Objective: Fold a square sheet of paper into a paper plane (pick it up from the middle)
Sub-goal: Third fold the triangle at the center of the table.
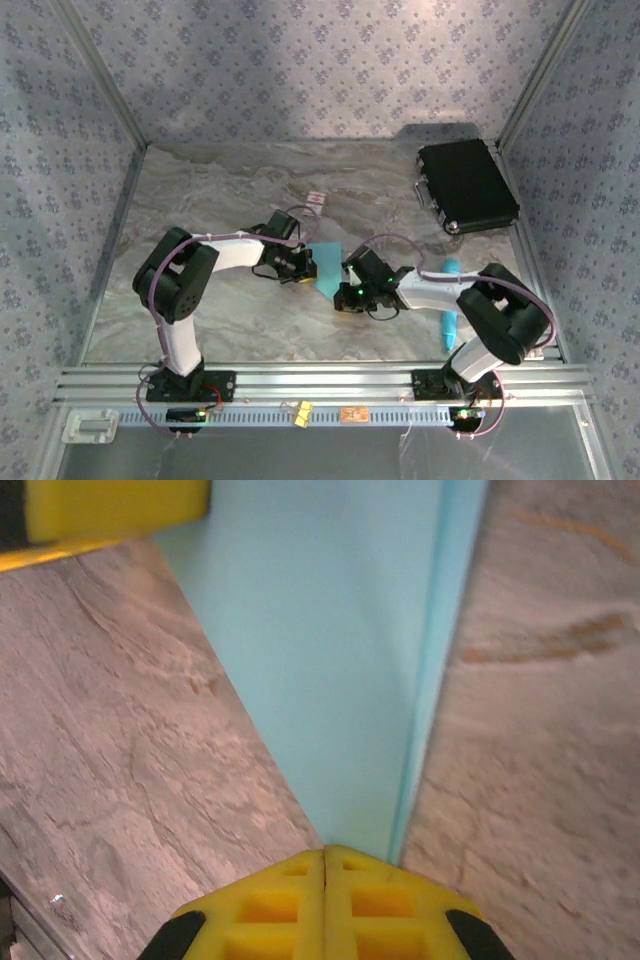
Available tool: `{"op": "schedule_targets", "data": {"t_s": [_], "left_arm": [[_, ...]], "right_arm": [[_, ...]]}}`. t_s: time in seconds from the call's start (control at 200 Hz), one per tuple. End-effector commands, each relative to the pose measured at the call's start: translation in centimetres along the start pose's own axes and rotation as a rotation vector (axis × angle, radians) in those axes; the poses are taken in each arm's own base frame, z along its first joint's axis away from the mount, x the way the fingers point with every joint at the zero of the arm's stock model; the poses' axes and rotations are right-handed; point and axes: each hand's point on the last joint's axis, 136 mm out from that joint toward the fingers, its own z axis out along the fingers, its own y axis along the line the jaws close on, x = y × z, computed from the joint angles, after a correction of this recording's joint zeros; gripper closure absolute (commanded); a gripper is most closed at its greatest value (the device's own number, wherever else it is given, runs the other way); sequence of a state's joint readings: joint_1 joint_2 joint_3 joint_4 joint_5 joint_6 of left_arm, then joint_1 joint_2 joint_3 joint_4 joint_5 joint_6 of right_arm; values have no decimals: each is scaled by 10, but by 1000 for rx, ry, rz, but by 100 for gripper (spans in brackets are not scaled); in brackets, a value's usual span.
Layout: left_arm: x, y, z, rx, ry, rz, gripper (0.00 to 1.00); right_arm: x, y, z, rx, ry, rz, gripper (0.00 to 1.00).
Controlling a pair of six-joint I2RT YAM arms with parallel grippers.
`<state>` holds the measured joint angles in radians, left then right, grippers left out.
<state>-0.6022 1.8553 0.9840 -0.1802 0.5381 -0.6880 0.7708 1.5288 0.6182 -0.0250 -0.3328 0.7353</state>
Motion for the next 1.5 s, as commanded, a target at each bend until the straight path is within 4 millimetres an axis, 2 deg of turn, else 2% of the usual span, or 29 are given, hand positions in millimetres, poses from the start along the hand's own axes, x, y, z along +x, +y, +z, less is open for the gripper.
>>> {"op": "schedule_targets", "data": {"t_s": [0.0, 0.1, 0.15, 0.33, 0.44, 0.53, 0.635, 0.775, 0.86, 0.939, 1.039, 1.219, 1.494], "left_arm": [[16, 41, 13, -131, 55, -51, 96], [16, 40, 12, -127, 49, -56, 96], [17, 40, 12, -126, 48, -60, 96], [23, 32, 17, -90, 15, -135, 96], [28, 27, 15, -103, -22, -153, 95], [29, 22, 11, -83, -57, -191, 94], [30, 7, 4, -43, -103, -168, 89], [28, -17, -25, -105, -179, -38, 75], [25, -26, -40, -73, -219, -2, 64], [24, -26, -51, -70, -227, 30, 60], [22, -16, -64, -52, -235, 46, 56], [13, -2, -83, 87, -247, 23, 47], [0, 2, -93, 228, -215, -6, 44]], "right_arm": [[39, -41, -5, 122, 86, 42, 95], [48, -48, -10, 130, 82, 49, 95], [44, -46, -14, 125, 67, 45, 95], [10, -20, -34, 82, -61, 11, 94], [-6, -21, -41, 128, -132, 18, 90], [-19, -22, -44, 158, -187, 31, 82], [-34, -20, -50, 192, -257, 38, 76], [-50, -7, -59, 205, -345, 14, 60], [-56, -3, -62, 212, -381, 3, 56], [-59, -1, -61, 203, -401, 1, 56], [-62, 3, -59, 161, -416, -9, 58], [-62, 21, -43, 27, -379, -76, 60], [-77, 10, -34, 31, -362, -48, 62]]}}
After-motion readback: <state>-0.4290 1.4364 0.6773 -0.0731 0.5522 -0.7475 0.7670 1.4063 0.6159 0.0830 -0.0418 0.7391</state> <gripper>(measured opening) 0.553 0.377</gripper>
